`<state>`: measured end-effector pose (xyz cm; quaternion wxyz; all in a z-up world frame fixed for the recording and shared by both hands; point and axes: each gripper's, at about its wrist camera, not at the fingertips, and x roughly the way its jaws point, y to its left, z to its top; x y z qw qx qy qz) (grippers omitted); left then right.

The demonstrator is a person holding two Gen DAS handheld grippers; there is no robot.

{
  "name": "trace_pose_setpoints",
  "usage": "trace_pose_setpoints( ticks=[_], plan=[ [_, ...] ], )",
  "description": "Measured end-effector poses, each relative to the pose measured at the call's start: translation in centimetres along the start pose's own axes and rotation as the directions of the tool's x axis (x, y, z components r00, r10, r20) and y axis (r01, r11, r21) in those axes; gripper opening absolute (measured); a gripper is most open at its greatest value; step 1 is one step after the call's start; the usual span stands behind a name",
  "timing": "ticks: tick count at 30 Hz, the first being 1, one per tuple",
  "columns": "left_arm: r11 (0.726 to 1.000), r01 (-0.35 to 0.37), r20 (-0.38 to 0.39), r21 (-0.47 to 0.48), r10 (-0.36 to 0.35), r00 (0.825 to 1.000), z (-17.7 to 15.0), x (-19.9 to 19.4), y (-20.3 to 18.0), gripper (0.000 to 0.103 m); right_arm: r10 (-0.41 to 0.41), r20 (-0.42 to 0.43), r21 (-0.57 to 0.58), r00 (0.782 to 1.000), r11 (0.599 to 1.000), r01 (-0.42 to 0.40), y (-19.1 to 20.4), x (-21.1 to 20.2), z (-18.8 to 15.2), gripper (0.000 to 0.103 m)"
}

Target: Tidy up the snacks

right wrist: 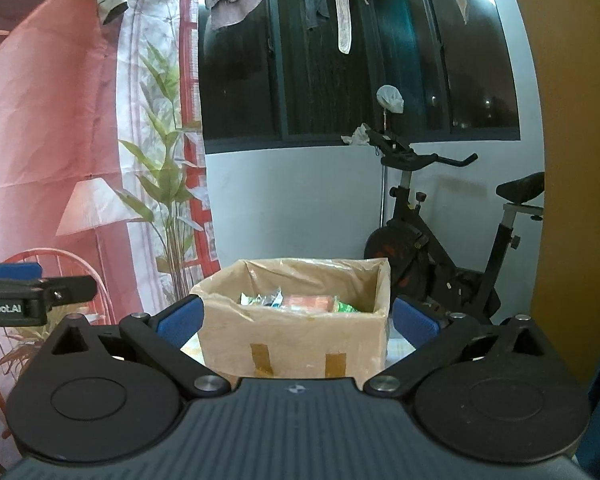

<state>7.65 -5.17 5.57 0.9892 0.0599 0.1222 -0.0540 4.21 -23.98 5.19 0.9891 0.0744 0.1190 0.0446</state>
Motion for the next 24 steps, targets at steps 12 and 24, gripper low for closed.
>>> trace_pose_setpoints(
  ticks=[12,24],
  plan=[
    [0.999,-0.047,-0.019,0.014,0.047,0.999,-0.6,-0.6,-0.3,0.099,0.009,-0.023,0.015,1.0,1.0,-0.009,-0.1,-0.4,-1.0,0.103],
    [1.0,-0.028,-0.009,-0.012,0.028,1.0,-0.8,-0.9,0.1,0.099,0.01,-0.029,0.022,1.0,1.0,-0.009,-0.3,-0.3,-1.2,0.103]
  ],
)
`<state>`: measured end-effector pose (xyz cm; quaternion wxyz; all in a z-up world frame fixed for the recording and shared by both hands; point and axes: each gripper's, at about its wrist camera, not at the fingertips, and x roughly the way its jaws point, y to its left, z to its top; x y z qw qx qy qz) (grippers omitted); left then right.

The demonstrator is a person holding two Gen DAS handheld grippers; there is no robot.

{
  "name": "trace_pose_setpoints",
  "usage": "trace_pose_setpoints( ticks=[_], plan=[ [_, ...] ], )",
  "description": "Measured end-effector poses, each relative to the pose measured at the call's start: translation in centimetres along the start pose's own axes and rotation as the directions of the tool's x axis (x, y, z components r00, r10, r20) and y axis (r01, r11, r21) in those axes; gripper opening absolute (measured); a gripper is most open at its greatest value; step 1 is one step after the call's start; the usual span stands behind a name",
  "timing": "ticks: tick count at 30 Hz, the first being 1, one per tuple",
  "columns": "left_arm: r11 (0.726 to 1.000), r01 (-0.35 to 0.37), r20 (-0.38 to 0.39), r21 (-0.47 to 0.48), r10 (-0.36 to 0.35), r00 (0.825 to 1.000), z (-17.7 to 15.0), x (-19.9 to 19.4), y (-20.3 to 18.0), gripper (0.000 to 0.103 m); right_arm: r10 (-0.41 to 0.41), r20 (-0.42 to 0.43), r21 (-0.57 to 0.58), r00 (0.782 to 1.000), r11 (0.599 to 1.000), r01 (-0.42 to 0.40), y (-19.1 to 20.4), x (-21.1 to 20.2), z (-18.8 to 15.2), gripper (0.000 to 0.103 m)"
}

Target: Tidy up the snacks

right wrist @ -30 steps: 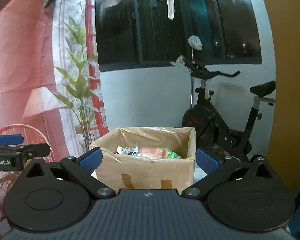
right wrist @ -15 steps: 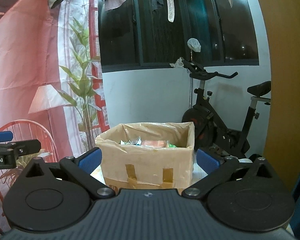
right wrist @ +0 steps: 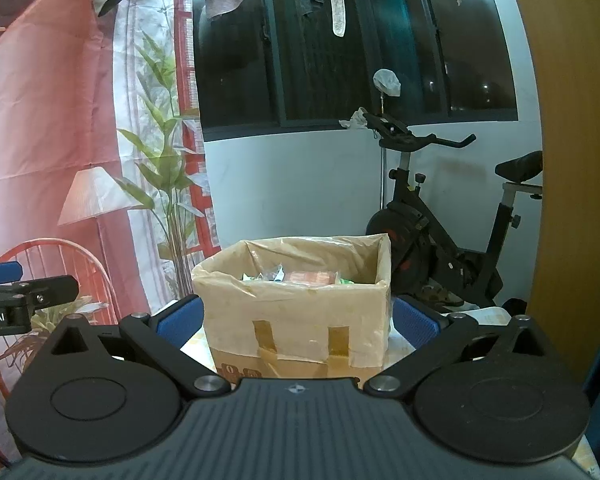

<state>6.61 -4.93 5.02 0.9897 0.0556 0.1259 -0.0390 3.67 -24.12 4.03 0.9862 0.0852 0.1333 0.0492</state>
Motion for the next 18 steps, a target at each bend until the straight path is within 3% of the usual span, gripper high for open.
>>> trace_pose_setpoints(
  ticks=[18],
  plan=[
    [1.0,0.016,-0.007,-0.024,-0.016,1.0,-0.37,0.03,0.28,0.099,0.003,-0.005,-0.001,1.0,1.0,-0.003,0.2,0.19,-0.36,0.103]
  ],
)
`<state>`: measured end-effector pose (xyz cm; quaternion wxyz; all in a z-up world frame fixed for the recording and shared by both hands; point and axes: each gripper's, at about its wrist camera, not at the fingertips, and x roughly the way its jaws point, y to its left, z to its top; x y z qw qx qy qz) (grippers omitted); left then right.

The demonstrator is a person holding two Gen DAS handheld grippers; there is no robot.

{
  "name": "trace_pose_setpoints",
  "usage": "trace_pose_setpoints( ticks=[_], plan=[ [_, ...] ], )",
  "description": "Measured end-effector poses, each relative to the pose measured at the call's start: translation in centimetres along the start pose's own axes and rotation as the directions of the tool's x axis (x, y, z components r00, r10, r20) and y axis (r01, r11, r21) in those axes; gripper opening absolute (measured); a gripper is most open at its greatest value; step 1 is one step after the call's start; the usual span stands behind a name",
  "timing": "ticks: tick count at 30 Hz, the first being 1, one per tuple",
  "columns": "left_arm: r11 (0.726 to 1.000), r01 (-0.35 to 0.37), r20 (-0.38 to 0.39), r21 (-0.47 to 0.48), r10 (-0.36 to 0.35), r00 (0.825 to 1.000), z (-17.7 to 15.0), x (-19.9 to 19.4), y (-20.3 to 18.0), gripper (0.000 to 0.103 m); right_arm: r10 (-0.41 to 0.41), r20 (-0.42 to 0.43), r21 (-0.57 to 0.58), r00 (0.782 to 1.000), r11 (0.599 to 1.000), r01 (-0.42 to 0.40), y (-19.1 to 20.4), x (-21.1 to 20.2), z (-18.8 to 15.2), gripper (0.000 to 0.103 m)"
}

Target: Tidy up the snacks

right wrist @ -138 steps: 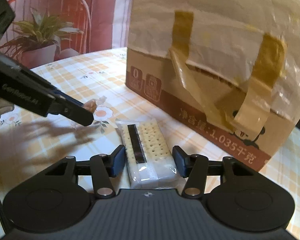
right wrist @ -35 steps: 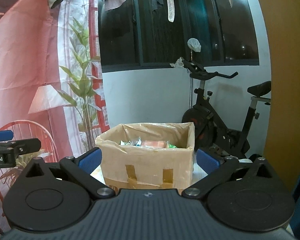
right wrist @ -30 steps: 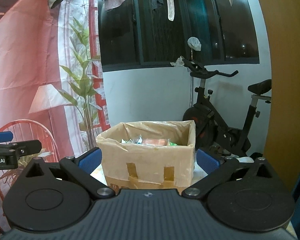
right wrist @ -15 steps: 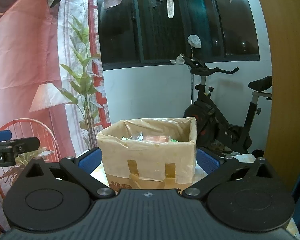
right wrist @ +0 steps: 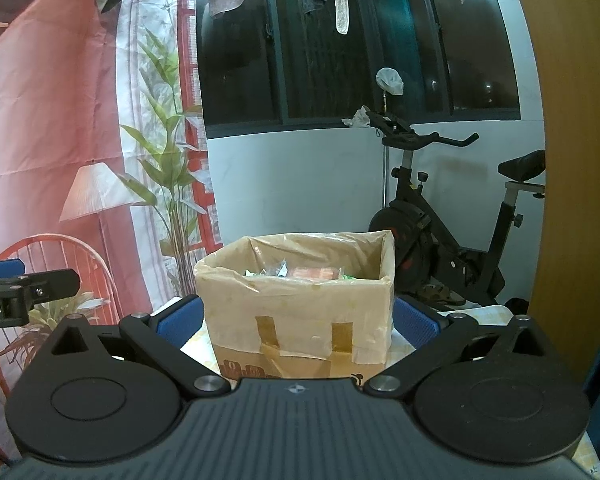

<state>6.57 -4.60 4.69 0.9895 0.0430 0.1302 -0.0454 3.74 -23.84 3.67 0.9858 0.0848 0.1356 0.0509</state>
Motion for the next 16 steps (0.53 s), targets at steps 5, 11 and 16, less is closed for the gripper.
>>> trace_pose_setpoints(
  ticks=[5,11,16],
  plan=[
    [1.0,0.004,-0.005,-0.008,-0.004,1.0,-0.06,0.03,0.22,0.099,0.0,0.0,-0.001,1.0,1.0,0.0,-0.02,0.0,0.0,0.103],
    [1.0,0.005,-0.007,-0.013,-0.005,1.0,-0.17,0.03,0.33,0.099,0.001,0.0,0.0,1.0,1.0,-0.001,-0.05,-0.01,-0.01,0.103],
    [1.0,0.004,-0.004,-0.014,-0.004,1.0,-0.2,0.06,0.38,0.099,0.001,-0.001,0.0,1.0,1.0,-0.001,-0.06,-0.01,-0.01,0.103]
  ],
)
